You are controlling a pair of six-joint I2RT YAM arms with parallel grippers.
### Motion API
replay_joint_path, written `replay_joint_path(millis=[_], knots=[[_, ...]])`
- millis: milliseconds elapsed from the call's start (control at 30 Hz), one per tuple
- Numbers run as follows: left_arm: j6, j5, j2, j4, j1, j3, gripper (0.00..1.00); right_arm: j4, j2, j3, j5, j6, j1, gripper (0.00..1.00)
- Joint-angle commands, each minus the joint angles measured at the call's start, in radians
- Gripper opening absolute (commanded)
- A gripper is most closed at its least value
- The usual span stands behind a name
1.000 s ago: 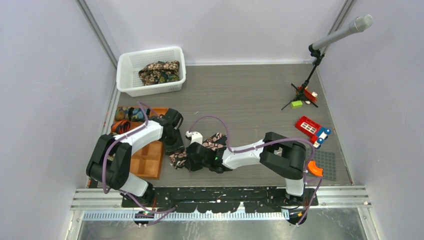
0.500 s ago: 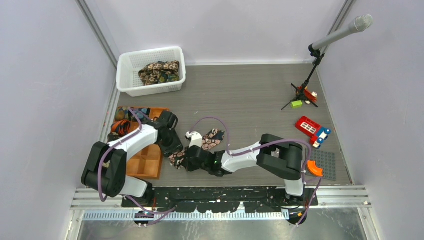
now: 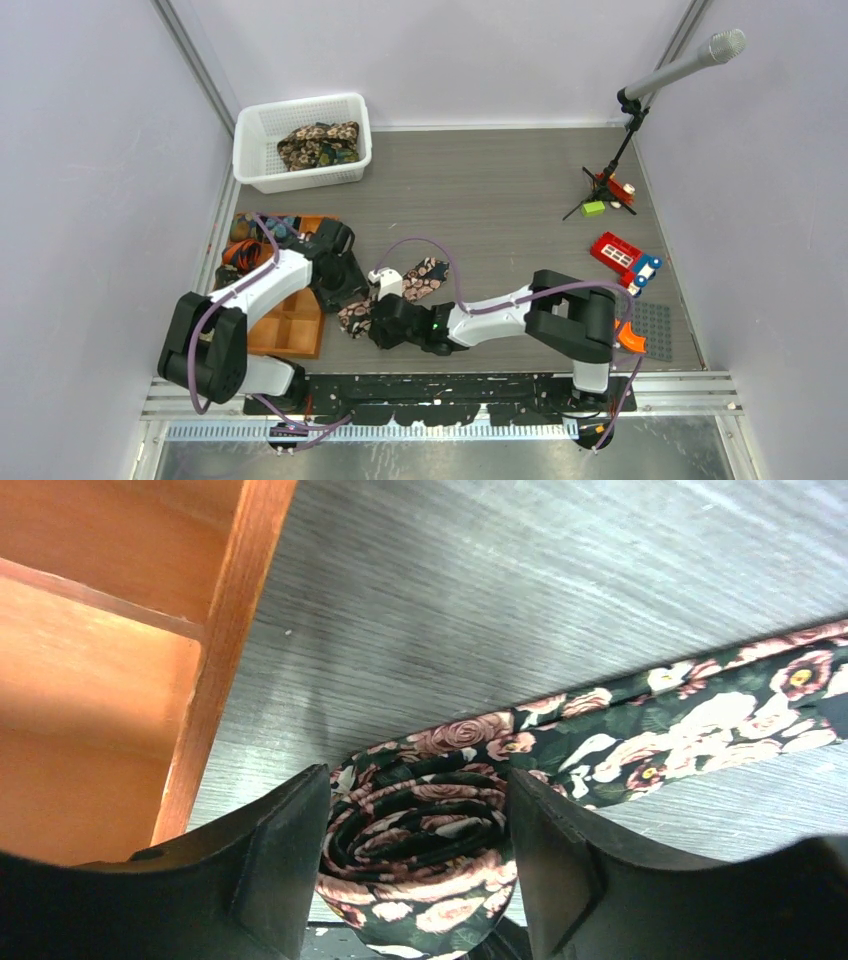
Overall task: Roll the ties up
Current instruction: Roll the tie at the center of the board.
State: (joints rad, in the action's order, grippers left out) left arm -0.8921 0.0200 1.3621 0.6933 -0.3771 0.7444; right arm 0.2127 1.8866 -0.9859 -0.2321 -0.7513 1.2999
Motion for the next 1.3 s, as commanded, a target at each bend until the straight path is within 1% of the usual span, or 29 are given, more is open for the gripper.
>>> replay_joint_path(millis=[0, 67, 167, 267, 400, 467, 633, 767, 1000, 1267], knots=[[0.041, -0.069, -0.055, 0.052, 0.005, 0.088, 0.69, -0.050, -0.130, 0.030, 0.029, 0.060, 0.005, 0.13], [0.052, -0.085, -0.068, 0.075, 0.008, 0.113, 0.73, -0.078, -0.179, 0.049, 0.048, 0.079, 0.007, 0.16], [0.061, -0.110, -0.108, 0.114, 0.010, 0.144, 0.79, -0.138, -0.261, 0.056, 0.067, 0.119, 0.006, 0.25], [0.064, -0.124, -0.168, 0.164, 0.010, 0.161, 0.81, -0.234, -0.321, 0.016, 0.075, 0.158, -0.013, 0.36], [0.065, -0.129, -0.270, 0.239, 0.010, 0.141, 0.81, -0.362, -0.312, -0.111, 0.153, 0.186, -0.078, 0.48], [0.059, -0.123, -0.324, 0.271, 0.010, 0.114, 0.81, -0.418, -0.272, -0.174, 0.211, 0.194, -0.122, 0.50], [0.013, -0.101, -0.481, 0.306, 0.009, 0.017, 0.81, -0.485, -0.155, -0.284, 0.341, 0.213, -0.193, 0.51], [-0.036, -0.055, -0.562, 0.291, 0.007, -0.040, 0.81, -0.501, -0.078, -0.336, 0.413, 0.214, -0.227, 0.49], [-0.063, -0.032, -0.638, 0.276, -0.003, -0.105, 0.75, -0.499, 0.029, -0.381, 0.471, 0.220, -0.238, 0.44], [-0.096, -0.037, -0.656, 0.239, -0.033, -0.142, 0.72, -0.467, 0.046, -0.365, 0.497, 0.211, -0.263, 0.43]])
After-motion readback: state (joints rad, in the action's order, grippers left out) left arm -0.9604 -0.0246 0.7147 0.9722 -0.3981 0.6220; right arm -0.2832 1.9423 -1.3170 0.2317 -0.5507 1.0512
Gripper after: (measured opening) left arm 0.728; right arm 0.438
